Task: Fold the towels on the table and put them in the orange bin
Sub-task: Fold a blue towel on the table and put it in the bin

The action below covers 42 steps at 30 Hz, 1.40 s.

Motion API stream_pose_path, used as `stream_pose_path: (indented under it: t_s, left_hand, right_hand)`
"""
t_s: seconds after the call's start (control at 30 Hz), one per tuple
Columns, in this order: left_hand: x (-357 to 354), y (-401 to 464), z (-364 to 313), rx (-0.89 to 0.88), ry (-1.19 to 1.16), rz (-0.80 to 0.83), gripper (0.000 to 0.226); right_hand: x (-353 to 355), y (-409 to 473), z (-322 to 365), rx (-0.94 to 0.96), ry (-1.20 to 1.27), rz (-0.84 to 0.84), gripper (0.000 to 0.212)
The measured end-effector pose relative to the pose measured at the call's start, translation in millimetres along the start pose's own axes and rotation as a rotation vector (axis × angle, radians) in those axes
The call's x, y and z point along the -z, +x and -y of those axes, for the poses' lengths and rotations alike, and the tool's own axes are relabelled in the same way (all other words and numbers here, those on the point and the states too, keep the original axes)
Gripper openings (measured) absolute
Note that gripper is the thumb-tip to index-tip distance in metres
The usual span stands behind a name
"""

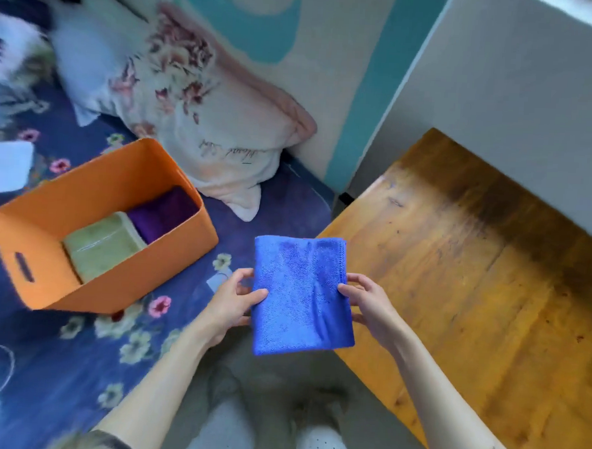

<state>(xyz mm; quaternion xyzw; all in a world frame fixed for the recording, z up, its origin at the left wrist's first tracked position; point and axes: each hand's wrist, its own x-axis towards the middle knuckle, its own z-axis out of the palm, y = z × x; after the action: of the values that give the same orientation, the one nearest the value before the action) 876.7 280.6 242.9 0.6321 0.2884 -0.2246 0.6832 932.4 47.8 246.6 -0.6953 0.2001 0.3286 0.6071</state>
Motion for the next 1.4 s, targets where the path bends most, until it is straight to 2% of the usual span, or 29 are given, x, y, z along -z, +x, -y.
stream_pose_path:
  t_s: [0.2, 0.37, 0.53, 0.7, 0.8, 0.97, 1.13, 1.4]
  left_hand:
    - [136, -29, -1, -0.053, -0.083, -0.229, 0.022]
    - [215, -30, -11, -0.075, -0.177, -0.354, 0.031]
    - [269, 11, -28, -0.07, -0.195, -0.509, 0.03]
    - [300, 89, -32, 0.006, -0.184, -0.583, 0.03]
    - [312, 140, -23, 0.087, -0.194, -0.613, 0.035]
    - [332, 204, 3, 0.184, -0.195, -0.653, 0.029]
    - [329, 239, 28, 0.255, -0.187, -0.628, 0.025]
    - [321, 264, 44, 0.297, -0.229, -0.593, 0.037]
  right_hand:
    - [-152, 19, 36, 0.01, -0.144, 0.168, 0.014]
    - [-239, 45, 87, 0.06, -0.227, 0.296, 0.016]
    - [-305, 95, 135, 0.162, -0.463, 0.335, 0.023]
    - [-364, 176, 156, 0.288, -0.793, 0.308, 0.03]
    - [-391, 226, 150, 0.282, -0.987, 0.273, 0.025]
    - [-418, 286, 130, 0.233, -1.082, 0.222, 0.026]
    - [-425, 303, 107, 0.204, -1.145, 0.161, 0.031]
    - [-426, 311, 93, 0.208, -1.247, 0.093, 0.036]
